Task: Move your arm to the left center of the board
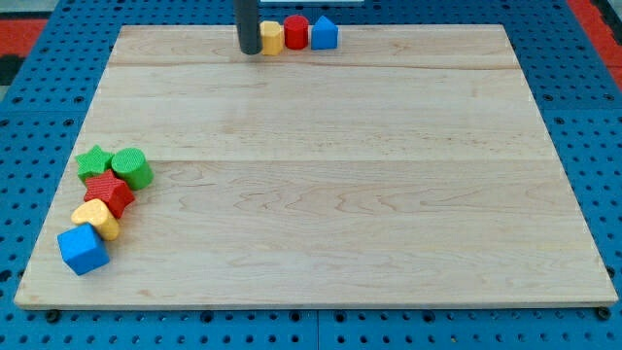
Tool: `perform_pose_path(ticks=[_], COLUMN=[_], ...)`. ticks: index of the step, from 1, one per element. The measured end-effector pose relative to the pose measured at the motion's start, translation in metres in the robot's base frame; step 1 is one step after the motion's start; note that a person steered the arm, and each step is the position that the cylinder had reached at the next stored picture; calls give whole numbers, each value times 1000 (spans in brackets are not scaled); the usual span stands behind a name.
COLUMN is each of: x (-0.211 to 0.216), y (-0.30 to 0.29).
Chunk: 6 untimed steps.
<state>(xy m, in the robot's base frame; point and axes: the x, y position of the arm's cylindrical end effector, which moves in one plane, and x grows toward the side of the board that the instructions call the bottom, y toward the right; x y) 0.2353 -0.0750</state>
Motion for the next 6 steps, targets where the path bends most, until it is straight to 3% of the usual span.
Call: perform_pose_path(ticks=[4, 6], x=[-3, -1], y=[-65, -68])
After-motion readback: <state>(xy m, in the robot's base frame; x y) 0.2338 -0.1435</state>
